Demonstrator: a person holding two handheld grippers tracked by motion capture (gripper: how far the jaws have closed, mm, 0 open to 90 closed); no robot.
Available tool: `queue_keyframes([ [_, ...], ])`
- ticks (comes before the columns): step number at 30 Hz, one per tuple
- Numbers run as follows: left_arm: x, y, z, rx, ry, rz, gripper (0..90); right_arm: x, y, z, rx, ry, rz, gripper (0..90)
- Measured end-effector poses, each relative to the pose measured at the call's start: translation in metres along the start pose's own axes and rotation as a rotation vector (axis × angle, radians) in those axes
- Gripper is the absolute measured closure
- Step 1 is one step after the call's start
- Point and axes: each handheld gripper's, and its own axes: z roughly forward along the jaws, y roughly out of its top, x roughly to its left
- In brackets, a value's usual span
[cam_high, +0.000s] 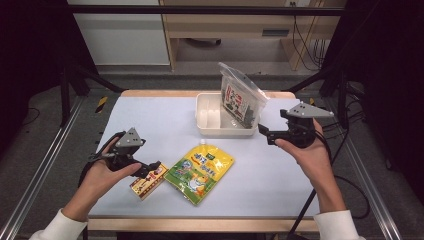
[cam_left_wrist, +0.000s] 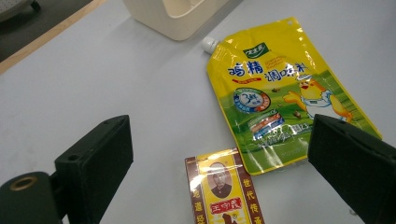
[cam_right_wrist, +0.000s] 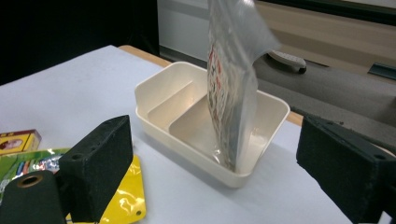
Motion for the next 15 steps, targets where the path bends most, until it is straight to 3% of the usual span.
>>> queue_keyframes([
  [9, -0.009, 0.000, 0.007, -0.023, -0.016, -0.009, 7.7, 0.024, -0.026, 0.012, 0.038, 0.042, 0.005, 11.8],
  [15, -0.016, 0.000, 0.012, -0.030, -0.015, 0.006, 7.8, 0.038, -0.039, 0.027, 0.054, 0.069, 0.006, 11.8],
])
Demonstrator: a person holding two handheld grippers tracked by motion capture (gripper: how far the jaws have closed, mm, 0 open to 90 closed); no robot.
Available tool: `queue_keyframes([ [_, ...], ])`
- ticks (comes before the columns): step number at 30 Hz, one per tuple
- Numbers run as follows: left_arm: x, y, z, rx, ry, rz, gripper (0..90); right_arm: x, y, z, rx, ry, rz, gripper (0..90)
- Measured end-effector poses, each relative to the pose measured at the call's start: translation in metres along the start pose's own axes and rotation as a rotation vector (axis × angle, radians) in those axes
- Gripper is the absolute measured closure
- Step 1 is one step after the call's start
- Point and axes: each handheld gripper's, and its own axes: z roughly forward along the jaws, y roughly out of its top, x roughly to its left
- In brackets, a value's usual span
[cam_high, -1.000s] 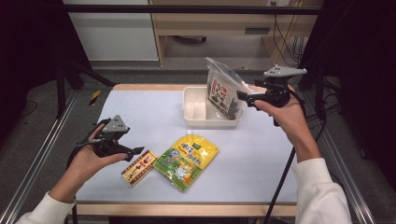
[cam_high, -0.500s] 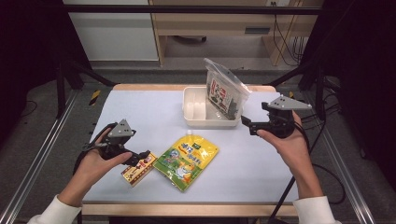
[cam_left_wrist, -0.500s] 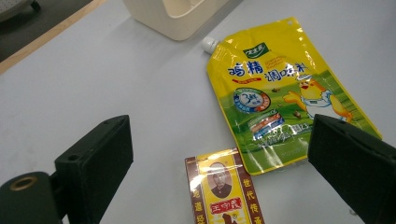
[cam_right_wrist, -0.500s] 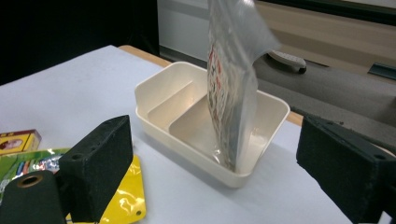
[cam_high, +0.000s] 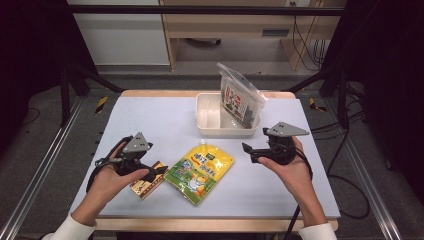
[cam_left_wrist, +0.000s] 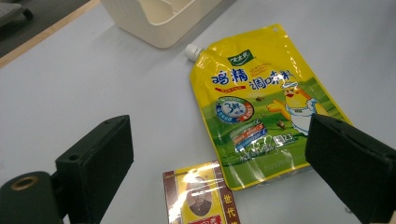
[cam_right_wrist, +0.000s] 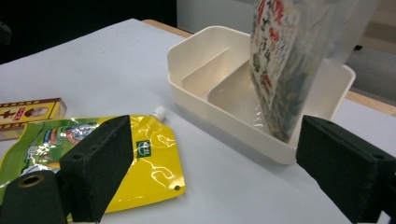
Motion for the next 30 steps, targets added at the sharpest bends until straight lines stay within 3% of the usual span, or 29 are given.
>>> queue_keyframes([
  [7, -0.003, -0.001, 0.005, -0.002, -0.003, -0.013, 9.0, 0.013, -0.012, 0.014, 0.023, 0.026, -0.010, 11.9],
  [14, -0.012, -0.006, 0.016, 0.026, 0.000, 0.006, 16.3, 0.025, -0.023, 0.030, 0.058, 0.035, -0.004, 28.2],
  [23, -0.017, -0.017, 0.030, 0.030, -0.013, -0.003, 20.8, 0.038, -0.040, 0.057, 0.129, 0.057, 0.045, 41.8],
  [30, -0.020, -0.024, 0.034, 0.030, -0.006, -0.001, 21.3, 0.043, -0.052, 0.078, 0.205, 0.061, 0.085, 43.9],
])
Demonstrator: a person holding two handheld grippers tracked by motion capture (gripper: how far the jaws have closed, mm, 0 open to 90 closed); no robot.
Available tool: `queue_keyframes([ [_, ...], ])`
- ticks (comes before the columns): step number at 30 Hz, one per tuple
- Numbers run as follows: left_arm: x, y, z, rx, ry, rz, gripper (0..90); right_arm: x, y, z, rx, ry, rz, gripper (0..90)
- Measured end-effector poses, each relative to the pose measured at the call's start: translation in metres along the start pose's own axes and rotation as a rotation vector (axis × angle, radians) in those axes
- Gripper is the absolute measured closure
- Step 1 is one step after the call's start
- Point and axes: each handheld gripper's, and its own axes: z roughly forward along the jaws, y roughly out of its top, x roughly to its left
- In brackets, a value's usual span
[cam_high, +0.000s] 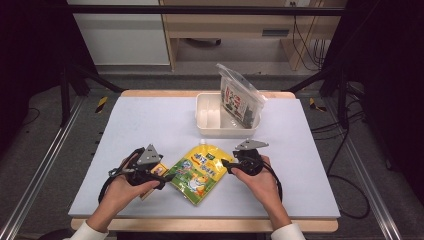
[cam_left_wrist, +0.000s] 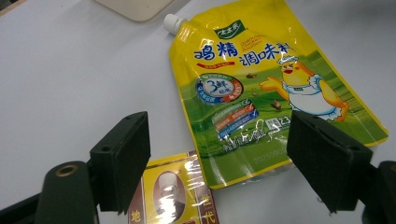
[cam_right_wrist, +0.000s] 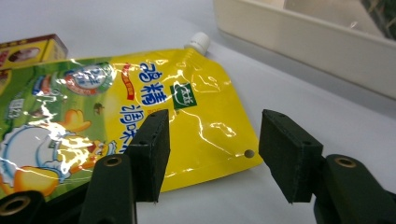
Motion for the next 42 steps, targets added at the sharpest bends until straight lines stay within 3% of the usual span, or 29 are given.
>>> queue_keyframes([
  [16, -0.007, -0.009, 0.001, 0.015, -0.014, 0.005, 25.4, -0.013, -0.003, 0.029, 0.065, 0.007, 0.061, 38.4],
  [25, -0.005, -0.011, 0.000, 0.010, -0.013, -0.005, 25.4, -0.015, -0.004, 0.034, 0.090, 0.032, 0.086, 37.9],
  [31, -0.005, -0.011, 0.000, 0.013, -0.010, -0.004, 25.2, -0.013, -0.002, 0.029, 0.068, 0.037, 0.105, 38.5],
  [42, -0.003, -0.011, 0.001, 0.016, -0.005, -0.006, 25.1, -0.005, 0.006, 0.016, -0.026, 0.059, 0.140, 41.9],
])
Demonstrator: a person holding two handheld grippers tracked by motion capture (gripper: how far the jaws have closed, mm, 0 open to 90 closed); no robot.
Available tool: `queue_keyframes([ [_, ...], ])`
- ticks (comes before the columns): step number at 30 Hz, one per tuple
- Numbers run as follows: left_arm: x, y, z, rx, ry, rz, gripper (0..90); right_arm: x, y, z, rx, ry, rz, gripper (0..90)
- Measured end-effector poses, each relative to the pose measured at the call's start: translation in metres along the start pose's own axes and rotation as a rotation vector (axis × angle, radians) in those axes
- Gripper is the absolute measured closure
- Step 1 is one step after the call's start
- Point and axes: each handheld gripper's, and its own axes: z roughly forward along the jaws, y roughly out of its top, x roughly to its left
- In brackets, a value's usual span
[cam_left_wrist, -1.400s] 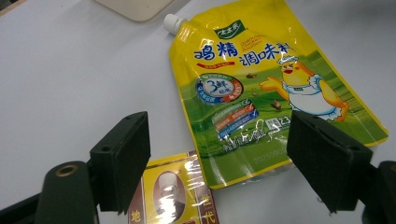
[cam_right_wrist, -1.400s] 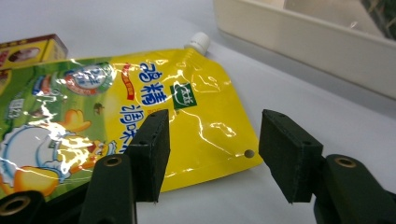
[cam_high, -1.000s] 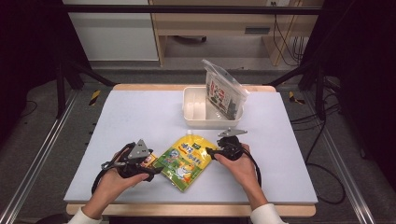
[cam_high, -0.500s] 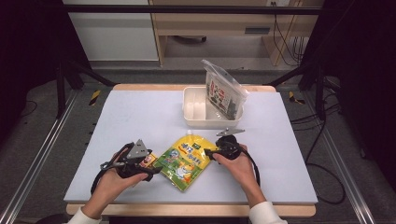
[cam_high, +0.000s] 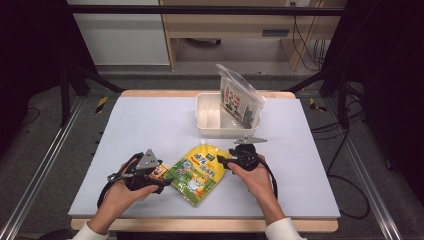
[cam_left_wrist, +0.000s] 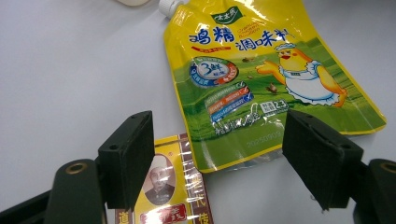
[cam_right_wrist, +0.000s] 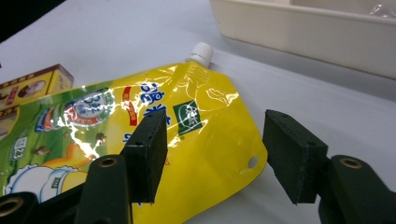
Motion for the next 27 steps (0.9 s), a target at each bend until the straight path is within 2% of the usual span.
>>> queue_keyframes([
  [10, -0.0044, 0.0011, 0.0059, 0.007, -0.022, 0.003, 25.1, -0.0014, -0.0012, 0.0021, -0.024, 0.013, 0.057, 47.8],
  [13, -0.0053, 0.0015, 0.0072, 0.012, -0.018, 0.010, 25.1, 0.0010, 0.0002, -0.0001, -0.036, 0.012, 0.053, 48.9],
  [17, -0.0040, 0.0010, 0.0061, 0.013, -0.010, 0.007, 25.2, 0.0041, -0.0003, -0.0014, -0.020, -0.012, 0.026, 49.1],
  [21, -0.0020, 0.0002, 0.0055, 0.013, -0.006, 0.002, 25.2, 0.0070, 0.0000, -0.0053, -0.034, -0.009, 0.011, 49.1],
  [27, -0.0010, -0.0009, 0.0042, 0.015, 0.000, 0.001, 25.2, 0.0048, -0.0051, 0.0007, 0.053, -0.075, -0.039, 48.9],
])
